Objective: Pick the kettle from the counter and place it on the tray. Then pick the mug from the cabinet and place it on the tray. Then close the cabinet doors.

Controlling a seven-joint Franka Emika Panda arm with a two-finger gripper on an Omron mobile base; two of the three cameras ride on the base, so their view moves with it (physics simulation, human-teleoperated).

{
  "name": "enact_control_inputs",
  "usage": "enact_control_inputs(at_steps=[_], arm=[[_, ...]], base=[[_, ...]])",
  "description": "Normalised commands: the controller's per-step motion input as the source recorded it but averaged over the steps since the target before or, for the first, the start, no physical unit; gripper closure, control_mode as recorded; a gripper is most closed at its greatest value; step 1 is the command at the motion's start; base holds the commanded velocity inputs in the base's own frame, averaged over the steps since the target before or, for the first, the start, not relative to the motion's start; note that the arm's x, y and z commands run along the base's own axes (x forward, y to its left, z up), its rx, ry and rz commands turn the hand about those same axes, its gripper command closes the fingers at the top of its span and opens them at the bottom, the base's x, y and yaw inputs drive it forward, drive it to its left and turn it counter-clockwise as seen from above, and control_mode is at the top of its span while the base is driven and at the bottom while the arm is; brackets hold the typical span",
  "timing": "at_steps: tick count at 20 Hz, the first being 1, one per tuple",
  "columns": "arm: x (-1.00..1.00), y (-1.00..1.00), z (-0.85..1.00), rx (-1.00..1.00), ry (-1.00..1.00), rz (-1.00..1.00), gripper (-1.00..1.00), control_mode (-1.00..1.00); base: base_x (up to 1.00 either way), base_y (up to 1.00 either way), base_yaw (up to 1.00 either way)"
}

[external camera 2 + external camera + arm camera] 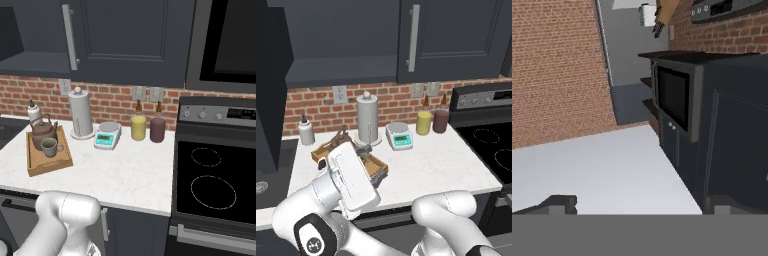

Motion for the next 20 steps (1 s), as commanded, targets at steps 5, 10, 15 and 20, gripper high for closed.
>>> enact_control_inputs(at_steps=[5,10,15,20], arm=[[0.15,0.41,-0.13,-0.22,0.15,-0.13,-1.0,-1.0],[0.12,0.38,-0.08,-0.2,0.26,-0.11,-1.0,-1.0],[0.17,0.48,-0.13,-0.22,0.32,-0.01,-1.0,-1.0],[0.29,0.44,-0.16,-0.17,0.28,0.0,-1.0,-1.0]], base=[[0.0,0.0,0.0],[0.0,0.0,0.0],[0.0,0.0,0.0],[0.0,0.0,0.0]])
